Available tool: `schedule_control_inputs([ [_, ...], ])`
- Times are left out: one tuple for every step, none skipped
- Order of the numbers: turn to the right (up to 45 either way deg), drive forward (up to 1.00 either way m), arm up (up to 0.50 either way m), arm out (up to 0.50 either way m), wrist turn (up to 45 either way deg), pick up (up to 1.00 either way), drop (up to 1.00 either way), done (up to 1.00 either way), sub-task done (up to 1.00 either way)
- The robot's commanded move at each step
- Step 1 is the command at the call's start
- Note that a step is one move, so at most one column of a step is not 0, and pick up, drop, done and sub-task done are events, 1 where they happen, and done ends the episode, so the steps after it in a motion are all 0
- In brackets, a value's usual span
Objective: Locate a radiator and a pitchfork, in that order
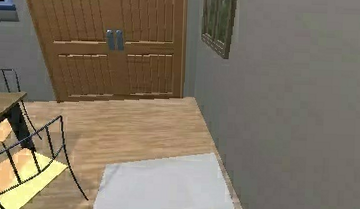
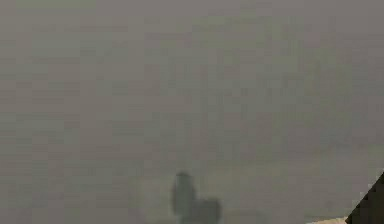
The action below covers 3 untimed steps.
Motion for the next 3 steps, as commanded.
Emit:
schedule_control_inputs([
  [0.0, 0.15, 0.0, 0.0, 0.0, 0.0, 0.0, 0.0, 0.0],
  [18.0, 0.0, 0.0, 0.0, 0.0, 0.0, 0.0, 0.0, 0.0],
  [0.0, 0.0, 0.0, 0.0, 0.0, 0.0, 0.0, 0.0, 1.0],
])
